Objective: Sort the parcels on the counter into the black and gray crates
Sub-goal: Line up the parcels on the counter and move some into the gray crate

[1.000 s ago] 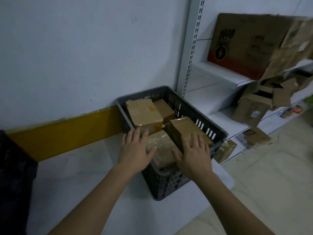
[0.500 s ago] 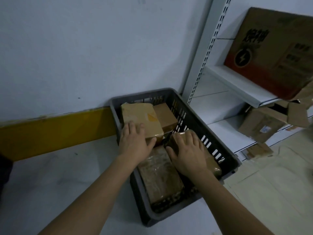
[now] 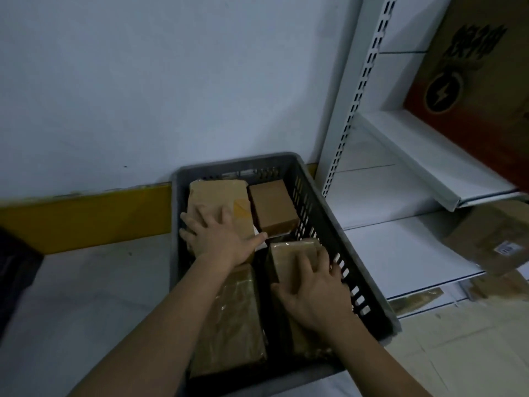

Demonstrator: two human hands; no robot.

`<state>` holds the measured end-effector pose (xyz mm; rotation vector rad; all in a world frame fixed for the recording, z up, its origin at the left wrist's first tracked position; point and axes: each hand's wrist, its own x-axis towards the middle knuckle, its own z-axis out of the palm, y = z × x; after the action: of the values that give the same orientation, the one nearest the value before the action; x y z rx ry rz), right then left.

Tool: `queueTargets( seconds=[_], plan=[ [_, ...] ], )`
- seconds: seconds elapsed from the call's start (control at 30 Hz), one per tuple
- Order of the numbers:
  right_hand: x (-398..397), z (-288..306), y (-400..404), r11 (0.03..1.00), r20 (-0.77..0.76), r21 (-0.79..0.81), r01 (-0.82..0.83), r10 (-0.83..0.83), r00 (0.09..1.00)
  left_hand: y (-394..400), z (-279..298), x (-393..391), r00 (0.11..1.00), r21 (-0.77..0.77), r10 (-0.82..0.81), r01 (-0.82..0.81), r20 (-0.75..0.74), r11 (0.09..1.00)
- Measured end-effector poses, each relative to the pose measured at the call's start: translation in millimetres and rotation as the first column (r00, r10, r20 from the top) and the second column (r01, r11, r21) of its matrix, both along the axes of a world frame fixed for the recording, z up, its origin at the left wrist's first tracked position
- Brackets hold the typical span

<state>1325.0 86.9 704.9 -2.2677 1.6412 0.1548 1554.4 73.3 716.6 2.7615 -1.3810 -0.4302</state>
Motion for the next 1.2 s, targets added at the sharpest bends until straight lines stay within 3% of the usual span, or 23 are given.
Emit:
queueTargets(
  seconds=[0.23,0.4,0.6,0.73,0.93,1.2],
  plan=[
    [-19,12,5,0.976,-0.054,0.2,-0.088,0.101,0.993,-3,3,-19,0.998,0.11,0.06,-0.06,0.002,0.992],
    [-20,20,7,0.969,-0.01,0.221,-0.113,0.118,0.993,10,8,-23,0.998,0.016,0.057,-0.057,0.023,0.998],
    [-24,66,-13,0.995,0.238,-0.076,-0.062,0.079,0.968,33,52,-21,0.994,-0.263,0.109,-0.106,-0.005,0.959],
    [-5,102,-31,0.974,0.28,-0.208,-0.089,0.147,0.949,57,88,-4,0.982,-0.374,0.184,-0.159,0.032,0.914],
    [61,136,-10,0.94,0.312,-0.308,-0.146,0.245,0.918,119,115,58,0.947,-0.402,0.302,-0.236,0.108,0.885],
    [202,157,73,0.895,0.279,-0.368,-0.253,0.366,0.888,219,100,160,0.919,-0.384,0.381,-0.316,0.105,0.868]
  ],
)
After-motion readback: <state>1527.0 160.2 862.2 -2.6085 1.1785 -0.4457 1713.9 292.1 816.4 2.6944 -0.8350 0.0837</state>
